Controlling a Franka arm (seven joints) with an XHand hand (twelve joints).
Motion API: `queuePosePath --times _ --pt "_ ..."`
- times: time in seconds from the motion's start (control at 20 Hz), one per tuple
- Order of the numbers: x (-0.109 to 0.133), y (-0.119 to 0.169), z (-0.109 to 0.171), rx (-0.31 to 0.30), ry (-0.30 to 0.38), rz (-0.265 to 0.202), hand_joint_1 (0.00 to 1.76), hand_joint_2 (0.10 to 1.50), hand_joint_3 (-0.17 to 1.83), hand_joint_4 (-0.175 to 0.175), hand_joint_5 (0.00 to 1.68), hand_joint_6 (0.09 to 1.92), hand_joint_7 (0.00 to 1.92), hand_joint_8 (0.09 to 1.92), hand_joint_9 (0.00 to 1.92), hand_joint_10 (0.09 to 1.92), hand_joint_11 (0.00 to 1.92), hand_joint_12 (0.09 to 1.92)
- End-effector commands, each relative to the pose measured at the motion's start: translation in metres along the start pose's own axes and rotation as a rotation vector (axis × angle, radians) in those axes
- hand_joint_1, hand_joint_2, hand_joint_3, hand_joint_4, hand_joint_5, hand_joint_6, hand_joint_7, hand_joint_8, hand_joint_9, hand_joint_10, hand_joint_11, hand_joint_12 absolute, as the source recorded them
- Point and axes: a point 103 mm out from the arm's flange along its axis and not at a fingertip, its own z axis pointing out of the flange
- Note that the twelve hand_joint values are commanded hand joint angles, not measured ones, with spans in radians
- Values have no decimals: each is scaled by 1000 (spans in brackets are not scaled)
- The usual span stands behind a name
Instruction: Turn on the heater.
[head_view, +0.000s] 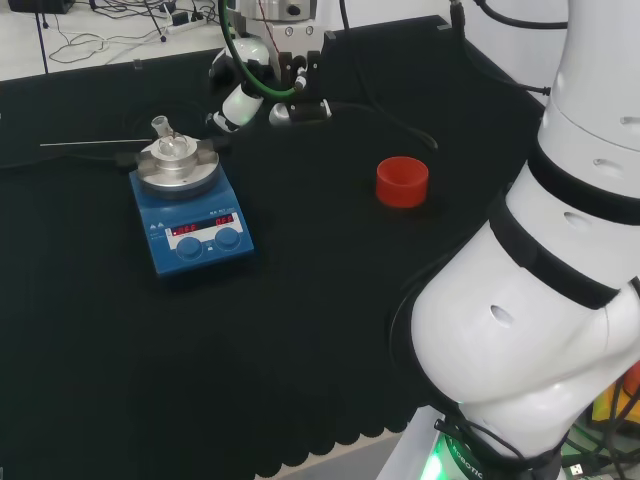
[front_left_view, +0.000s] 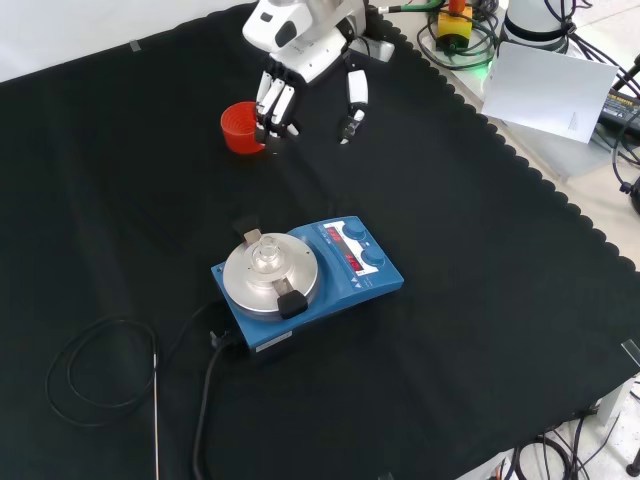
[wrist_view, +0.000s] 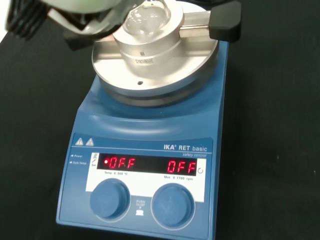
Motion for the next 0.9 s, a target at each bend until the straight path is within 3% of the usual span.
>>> queuePosePath --times 0.05,0.6,0.9 --pt "16 -40 13 57 -13 14 881 607 658 -49 441 87 941 820 1151 564 767 1207" --pt "36 -64 31 127 -53 32 942 617 664 -72 450 87 1197 1017 1454 639 1170 932" --pt "55 -60 41 191 -79 17 988 637 642 -90 458 87 1339 1228 1575 928 1521 818"
